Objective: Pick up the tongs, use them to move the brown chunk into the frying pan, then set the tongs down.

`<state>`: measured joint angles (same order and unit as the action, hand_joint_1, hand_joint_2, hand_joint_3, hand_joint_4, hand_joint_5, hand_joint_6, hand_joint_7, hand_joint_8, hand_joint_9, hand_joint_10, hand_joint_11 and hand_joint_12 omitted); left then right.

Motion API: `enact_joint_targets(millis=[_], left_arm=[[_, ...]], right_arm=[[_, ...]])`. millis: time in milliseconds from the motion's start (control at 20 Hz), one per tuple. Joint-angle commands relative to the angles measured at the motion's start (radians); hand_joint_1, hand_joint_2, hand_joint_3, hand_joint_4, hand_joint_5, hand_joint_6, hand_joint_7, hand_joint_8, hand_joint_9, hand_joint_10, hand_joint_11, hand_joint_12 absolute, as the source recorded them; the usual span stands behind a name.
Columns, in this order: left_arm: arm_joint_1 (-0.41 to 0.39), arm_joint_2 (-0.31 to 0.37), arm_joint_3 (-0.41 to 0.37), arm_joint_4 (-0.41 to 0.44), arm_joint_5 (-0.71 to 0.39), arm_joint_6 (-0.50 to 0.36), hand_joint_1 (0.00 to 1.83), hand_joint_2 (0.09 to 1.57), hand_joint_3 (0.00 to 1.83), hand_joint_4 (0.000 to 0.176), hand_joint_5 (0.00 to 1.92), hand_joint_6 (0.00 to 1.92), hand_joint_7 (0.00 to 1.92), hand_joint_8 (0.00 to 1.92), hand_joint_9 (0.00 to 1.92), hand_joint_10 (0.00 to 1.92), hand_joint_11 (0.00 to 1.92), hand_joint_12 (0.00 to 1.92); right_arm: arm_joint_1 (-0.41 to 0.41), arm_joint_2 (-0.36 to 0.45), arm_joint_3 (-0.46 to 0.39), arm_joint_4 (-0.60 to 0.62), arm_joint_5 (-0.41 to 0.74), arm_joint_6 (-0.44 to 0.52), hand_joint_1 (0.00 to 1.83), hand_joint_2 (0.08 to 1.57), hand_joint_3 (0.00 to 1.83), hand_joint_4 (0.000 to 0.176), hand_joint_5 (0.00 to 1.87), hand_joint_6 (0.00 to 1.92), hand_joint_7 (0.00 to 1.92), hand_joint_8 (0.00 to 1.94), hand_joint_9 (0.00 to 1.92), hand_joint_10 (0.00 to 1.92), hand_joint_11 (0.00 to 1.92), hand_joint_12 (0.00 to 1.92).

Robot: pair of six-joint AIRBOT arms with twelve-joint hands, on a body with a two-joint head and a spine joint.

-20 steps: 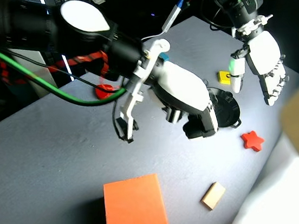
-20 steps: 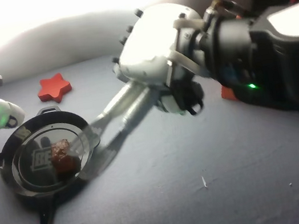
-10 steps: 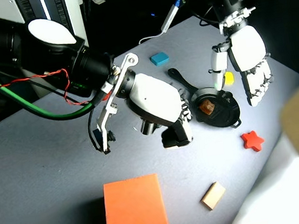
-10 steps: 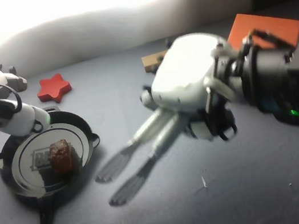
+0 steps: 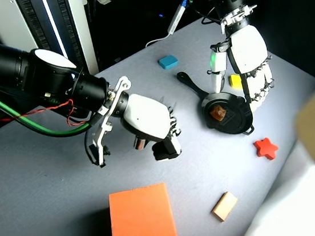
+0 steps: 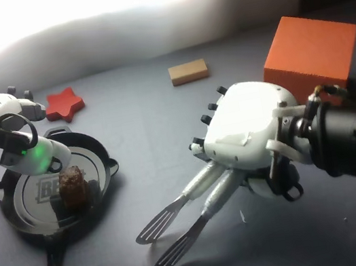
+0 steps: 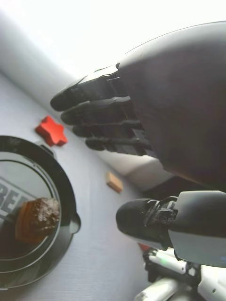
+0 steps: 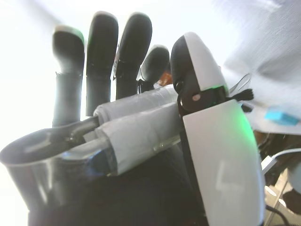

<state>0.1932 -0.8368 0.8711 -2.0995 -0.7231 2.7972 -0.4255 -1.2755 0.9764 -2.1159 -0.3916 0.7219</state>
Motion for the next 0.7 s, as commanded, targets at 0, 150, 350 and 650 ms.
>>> enact_joint_targets(millis=[0,150,350,650], left_arm=[[-0.005,0.011,-0.001,0.05,0.005,0.002,0.3,1.36,0.01,0.012,0.09,0.0,0.14,0.0,0.16,0.0,0.0,0.46],[-0.002,0.011,-0.001,0.05,0.008,0.002,0.35,1.34,0.0,0.016,0.12,0.01,0.16,0.0,0.18,0.01,0.0,0.52],[0.01,0.01,-0.002,0.05,0.013,-0.004,0.34,1.33,0.0,0.015,0.13,0.01,0.18,0.0,0.18,0.0,0.0,0.52],[0.017,0.01,-0.003,0.05,0.013,-0.011,0.36,1.33,0.0,0.01,0.13,0.01,0.18,0.01,0.19,0.01,0.0,0.53]], right_arm=[[0.0,0.003,-0.001,-0.072,-0.077,0.015,0.99,1.36,0.0,0.0,0.57,1.6,0.87,0.98,0.78,1.22,0.63,1.58],[-0.017,0.006,-0.001,-0.073,-0.086,0.018,0.57,1.48,0.02,0.0,0.4,1.13,0.66,0.69,0.53,0.96,0.23,1.58],[-0.034,0.028,-0.011,-0.073,-0.086,0.014,0.34,1.35,0.0,0.0,0.35,0.27,0.5,0.05,0.37,0.4,0.0,1.33],[-0.069,0.1,-0.077,-0.073,-0.088,0.013,0.29,1.21,0.0,0.0,0.2,0.01,0.25,0.01,0.22,0.06,0.0,0.76]])
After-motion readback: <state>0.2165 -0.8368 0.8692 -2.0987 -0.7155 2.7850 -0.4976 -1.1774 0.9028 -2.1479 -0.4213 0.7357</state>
